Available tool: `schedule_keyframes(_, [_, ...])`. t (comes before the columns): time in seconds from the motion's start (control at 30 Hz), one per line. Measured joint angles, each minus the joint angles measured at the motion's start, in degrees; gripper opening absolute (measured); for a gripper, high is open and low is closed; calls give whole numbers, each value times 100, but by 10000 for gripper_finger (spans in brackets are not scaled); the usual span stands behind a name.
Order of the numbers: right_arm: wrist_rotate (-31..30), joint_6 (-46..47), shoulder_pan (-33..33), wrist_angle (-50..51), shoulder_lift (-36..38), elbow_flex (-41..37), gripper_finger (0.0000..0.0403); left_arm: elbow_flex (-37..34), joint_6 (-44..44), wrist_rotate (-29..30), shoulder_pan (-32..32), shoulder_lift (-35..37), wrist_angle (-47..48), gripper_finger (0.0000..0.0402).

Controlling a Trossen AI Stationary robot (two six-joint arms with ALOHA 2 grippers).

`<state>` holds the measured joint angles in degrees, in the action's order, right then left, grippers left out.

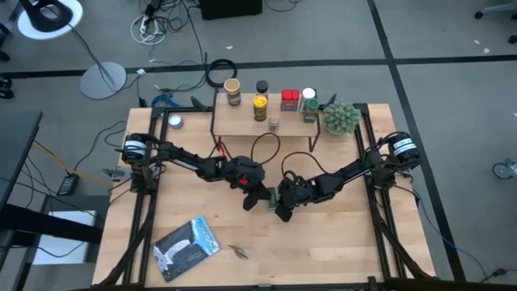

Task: Shelf spices
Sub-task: Put the green seasoning can on the shelf aligned with the other red seasoning can

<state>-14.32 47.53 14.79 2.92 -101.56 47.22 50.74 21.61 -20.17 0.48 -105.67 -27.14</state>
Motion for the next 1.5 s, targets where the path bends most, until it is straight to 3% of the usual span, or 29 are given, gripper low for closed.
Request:
schedule_keyframes(0.3, [82, -7, 41, 584, 277, -15, 105, -4, 114, 2, 50, 24, 234, 87])
schedule_keyframes(0.43, [-623, 88, 215, 1619, 771, -59, 105, -16, 75, 72, 84, 224, 398, 87])
schedule_keyframes(0.57, [-1337, 329, 431, 2054, 1115, -123, 105, -15, -168, 587, 91, 716, 823, 87])
schedule_keyframes(0.83, [-1263, 68, 441, 605, 1047, -501, 105, -15, -358, 1231, 21, 1445, 1446, 87])
schedule_keyframes(1.0, [-646, 20, 339, 66, 1054, -551, 105, -74, -478, 1576, -102, 1521, 1794, 87])
schedule_keyframes(1.2, [-455, -194, 307, -725, 799, -506, 101, -828, -315, 1994, -116, 1553, 472, 80])
schedule_keyframes(1.5, [-107, -502, 178, -795, 32, 119, 98, -2516, 344, 2072, 79, 2174, -1071, 54])
